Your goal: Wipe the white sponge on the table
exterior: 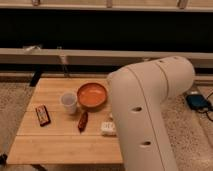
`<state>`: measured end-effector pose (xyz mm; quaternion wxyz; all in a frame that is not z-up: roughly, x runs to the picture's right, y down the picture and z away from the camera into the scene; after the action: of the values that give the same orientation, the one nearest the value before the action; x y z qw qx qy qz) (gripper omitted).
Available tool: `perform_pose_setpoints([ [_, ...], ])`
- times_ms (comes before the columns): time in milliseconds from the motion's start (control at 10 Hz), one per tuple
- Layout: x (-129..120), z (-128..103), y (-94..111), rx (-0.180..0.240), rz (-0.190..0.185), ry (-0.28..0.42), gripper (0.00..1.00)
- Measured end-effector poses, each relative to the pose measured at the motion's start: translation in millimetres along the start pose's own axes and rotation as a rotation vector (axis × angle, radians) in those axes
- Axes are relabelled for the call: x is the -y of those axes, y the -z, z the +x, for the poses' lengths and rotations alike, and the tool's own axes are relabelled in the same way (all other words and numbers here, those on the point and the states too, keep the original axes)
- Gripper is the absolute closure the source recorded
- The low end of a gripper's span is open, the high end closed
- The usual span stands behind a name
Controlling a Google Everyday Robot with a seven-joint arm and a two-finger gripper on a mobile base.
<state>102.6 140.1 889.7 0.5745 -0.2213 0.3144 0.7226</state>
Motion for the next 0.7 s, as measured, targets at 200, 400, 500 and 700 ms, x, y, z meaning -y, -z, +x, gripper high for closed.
perform_pose_setpoints([
  [200, 23.0, 2.3, 2.1, 0.018, -0.008, -0.036, 1.00],
  [400, 25.0, 3.2, 4.7, 0.027, -0.017, -0.055, 1.00],
  [500, 21.3, 2.2, 5.7, 0.032, -0.020, -0.058, 1.00],
  [700, 20.0, -0.6, 6.2, 0.035, -0.018, -0.062, 1.00],
])
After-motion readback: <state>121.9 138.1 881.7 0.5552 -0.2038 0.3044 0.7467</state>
